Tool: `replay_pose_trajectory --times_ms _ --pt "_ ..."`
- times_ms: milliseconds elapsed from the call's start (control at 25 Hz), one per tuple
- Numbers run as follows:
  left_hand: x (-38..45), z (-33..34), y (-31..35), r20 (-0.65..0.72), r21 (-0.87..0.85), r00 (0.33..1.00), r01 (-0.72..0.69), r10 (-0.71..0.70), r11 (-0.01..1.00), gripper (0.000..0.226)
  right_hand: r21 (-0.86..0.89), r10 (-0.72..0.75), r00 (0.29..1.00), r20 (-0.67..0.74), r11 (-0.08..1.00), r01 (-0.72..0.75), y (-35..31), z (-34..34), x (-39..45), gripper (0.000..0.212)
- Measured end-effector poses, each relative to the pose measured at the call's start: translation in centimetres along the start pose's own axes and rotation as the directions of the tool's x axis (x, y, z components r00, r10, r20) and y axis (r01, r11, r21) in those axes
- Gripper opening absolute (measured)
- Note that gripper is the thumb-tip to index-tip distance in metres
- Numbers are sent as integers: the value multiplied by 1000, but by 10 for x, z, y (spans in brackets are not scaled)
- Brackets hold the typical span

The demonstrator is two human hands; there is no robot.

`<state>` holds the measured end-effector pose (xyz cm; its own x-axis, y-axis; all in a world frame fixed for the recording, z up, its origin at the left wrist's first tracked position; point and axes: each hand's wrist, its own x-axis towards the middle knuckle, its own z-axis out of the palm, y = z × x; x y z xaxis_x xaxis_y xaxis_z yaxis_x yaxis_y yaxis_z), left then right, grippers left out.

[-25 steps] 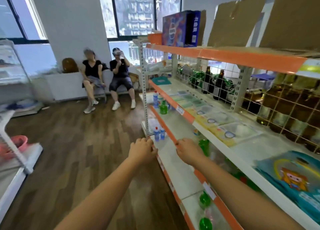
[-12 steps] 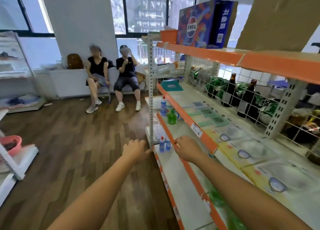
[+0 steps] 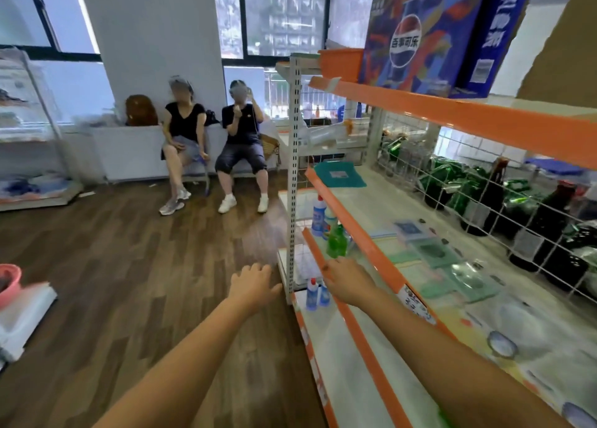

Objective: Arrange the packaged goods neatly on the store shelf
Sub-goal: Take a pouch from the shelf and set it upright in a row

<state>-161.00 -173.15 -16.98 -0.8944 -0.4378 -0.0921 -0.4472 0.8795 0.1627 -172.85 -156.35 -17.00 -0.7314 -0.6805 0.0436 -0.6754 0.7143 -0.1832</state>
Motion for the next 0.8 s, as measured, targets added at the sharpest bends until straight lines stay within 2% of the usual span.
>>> replay_pose_trajectory --times_ms 120,240,320,480,600,800 --pt "66 -20 -21 -14 3 999 -45 45 999 46 32 12 999 -34 999 -11 -5 -9 59 41" --pt "123 -42 -34 -25 15 994 -104 104 994 46 34 55 993 -108 998 -51 -7 -20 113 35" --pt "162 -52 -43 -42 34 988 -145 147 989 49 95 128 980 -150 989 -115 -6 -21 149 34" --pt "228 -46 -45 -2 6 978 -207 207 978 48 132 191 978 -84 975 -179 9 -4 203 34" --pt "274 -35 -38 54 7 968 -247 246 969 45 91 229 967 -108 971 -220 29 -2 236 34" --pt "375 -45 -21 36 5 962 -270 270 963 51 112 319 940 -121 945 -306 80 -21 324 32"
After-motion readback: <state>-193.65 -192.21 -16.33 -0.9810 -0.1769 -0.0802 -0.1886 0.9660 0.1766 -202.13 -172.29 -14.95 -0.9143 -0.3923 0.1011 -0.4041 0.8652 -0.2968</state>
